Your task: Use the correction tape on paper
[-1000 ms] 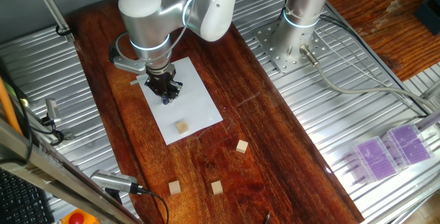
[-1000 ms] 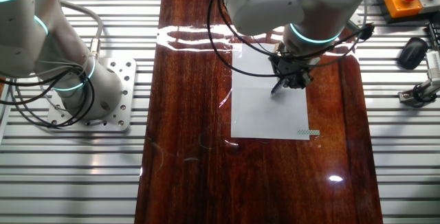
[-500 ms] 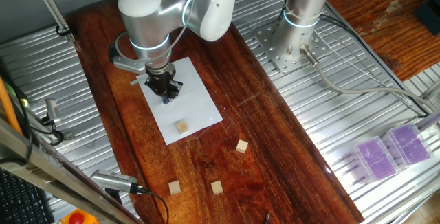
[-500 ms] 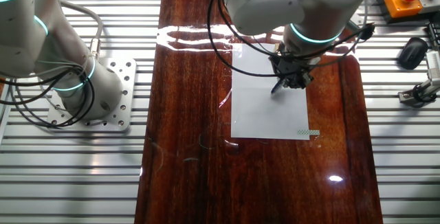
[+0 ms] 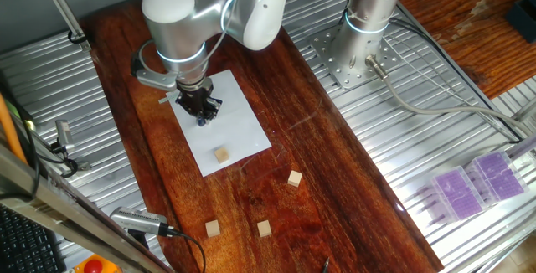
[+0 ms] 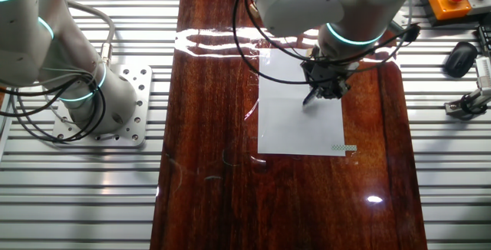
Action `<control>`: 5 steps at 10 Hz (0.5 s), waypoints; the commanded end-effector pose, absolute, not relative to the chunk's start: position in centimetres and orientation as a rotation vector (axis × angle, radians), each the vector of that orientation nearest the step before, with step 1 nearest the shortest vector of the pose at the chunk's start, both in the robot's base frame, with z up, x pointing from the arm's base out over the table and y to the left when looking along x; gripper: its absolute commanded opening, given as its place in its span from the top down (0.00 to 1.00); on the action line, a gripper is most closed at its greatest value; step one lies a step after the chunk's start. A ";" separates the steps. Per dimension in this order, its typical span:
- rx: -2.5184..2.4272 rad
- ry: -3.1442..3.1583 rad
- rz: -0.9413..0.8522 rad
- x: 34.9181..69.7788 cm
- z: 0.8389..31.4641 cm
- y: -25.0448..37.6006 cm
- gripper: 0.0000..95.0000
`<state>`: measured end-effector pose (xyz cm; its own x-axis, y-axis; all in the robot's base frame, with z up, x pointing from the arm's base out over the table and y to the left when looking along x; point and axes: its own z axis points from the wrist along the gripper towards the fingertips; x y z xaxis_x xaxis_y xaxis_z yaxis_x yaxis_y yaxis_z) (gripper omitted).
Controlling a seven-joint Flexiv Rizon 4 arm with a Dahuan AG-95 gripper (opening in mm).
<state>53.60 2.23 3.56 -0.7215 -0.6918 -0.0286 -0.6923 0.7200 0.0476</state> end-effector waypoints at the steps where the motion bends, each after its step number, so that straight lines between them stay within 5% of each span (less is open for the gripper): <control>1: -1.174 2.915 0.081 53.5 3.8 2.2 1.00; 5: -1.179 2.931 0.086 53.7 4.0 2.2 1.00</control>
<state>53.81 2.20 3.98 -0.7209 -0.6931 -0.0031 -0.6920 0.7195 0.0594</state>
